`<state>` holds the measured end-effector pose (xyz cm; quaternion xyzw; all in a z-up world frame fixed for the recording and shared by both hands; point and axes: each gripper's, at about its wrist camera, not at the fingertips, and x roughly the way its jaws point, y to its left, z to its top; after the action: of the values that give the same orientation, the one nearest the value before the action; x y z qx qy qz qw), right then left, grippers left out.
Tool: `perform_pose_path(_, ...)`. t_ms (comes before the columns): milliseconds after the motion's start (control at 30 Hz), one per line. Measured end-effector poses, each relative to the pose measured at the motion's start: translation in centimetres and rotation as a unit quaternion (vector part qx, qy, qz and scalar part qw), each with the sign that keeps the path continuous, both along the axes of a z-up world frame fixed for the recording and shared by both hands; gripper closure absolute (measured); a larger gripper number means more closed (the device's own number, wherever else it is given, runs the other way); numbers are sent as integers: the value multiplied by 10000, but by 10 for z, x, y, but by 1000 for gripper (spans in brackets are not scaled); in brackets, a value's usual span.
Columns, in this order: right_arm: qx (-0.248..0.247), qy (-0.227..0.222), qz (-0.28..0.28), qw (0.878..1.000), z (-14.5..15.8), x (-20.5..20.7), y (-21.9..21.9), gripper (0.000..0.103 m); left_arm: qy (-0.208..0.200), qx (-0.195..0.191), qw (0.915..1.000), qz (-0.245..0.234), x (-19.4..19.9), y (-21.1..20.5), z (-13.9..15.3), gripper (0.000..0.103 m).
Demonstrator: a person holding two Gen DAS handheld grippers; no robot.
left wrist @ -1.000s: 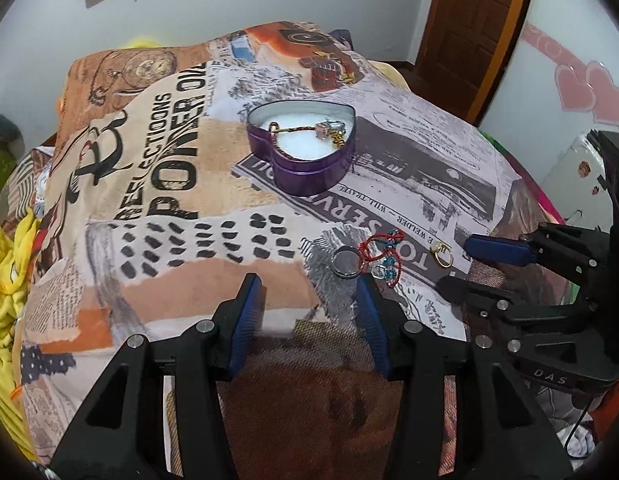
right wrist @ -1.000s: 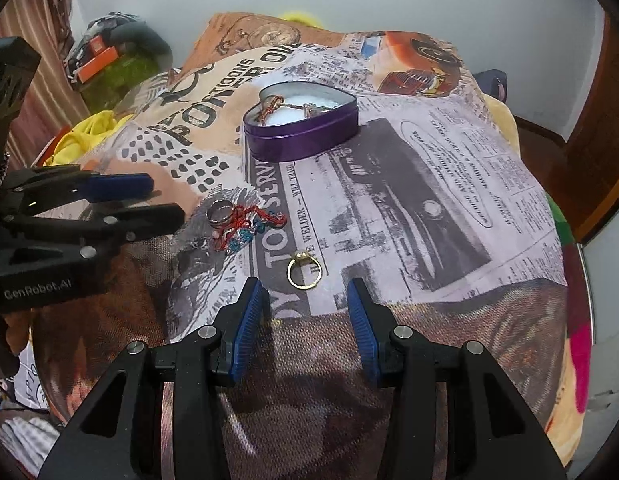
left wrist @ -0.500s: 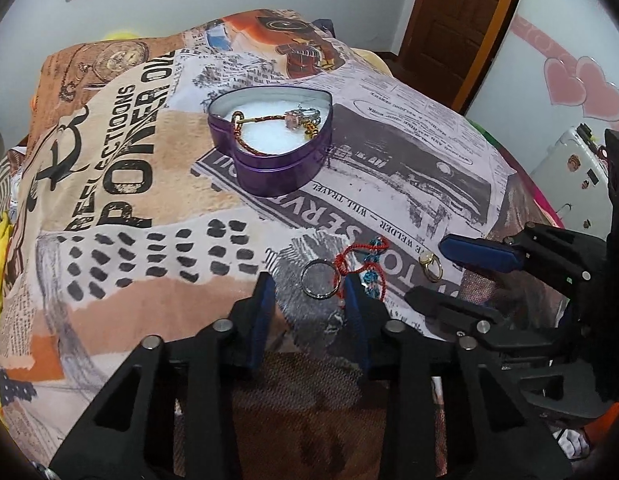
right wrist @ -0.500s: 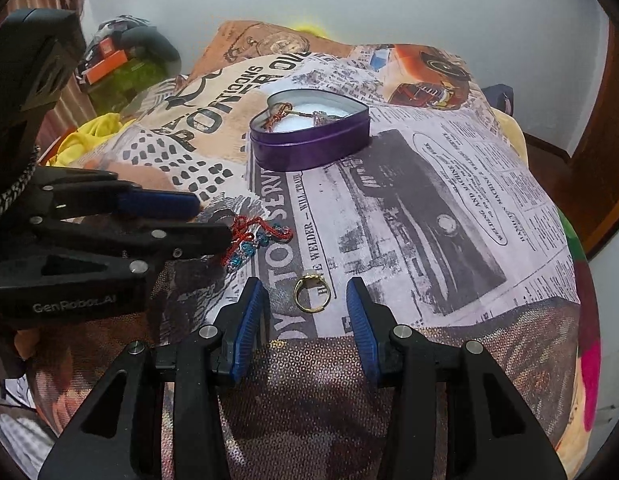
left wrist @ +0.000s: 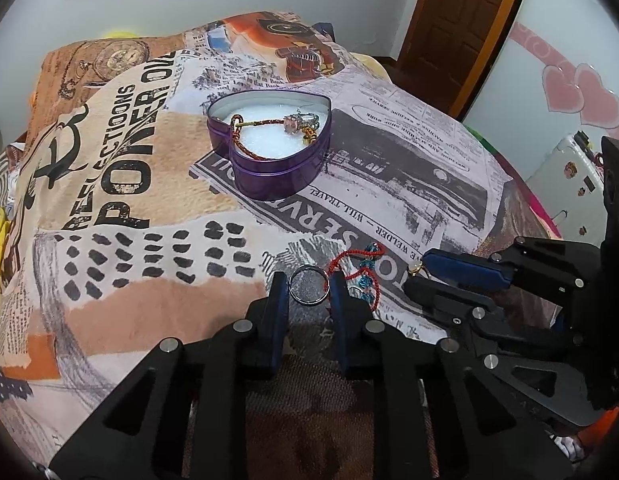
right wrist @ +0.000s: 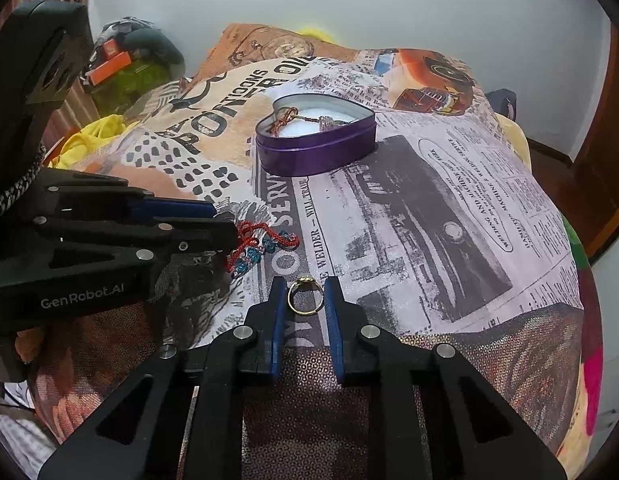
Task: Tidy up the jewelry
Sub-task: 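Grasp a silver ring with the left gripper while the right gripper grasps a gold ring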
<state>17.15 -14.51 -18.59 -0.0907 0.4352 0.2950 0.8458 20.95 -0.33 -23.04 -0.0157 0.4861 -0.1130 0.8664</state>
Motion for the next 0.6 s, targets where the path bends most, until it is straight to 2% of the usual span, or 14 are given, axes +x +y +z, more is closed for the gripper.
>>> perform_pose_path(300,23,9,-151,9999,7,0,-6,86,-192,28,9997,137,-8,4,16,83)
perform_pose_path(600,216,-269,-356,9988,35,4,-15,86,-540,45,9980,318,-13,13,43,83)
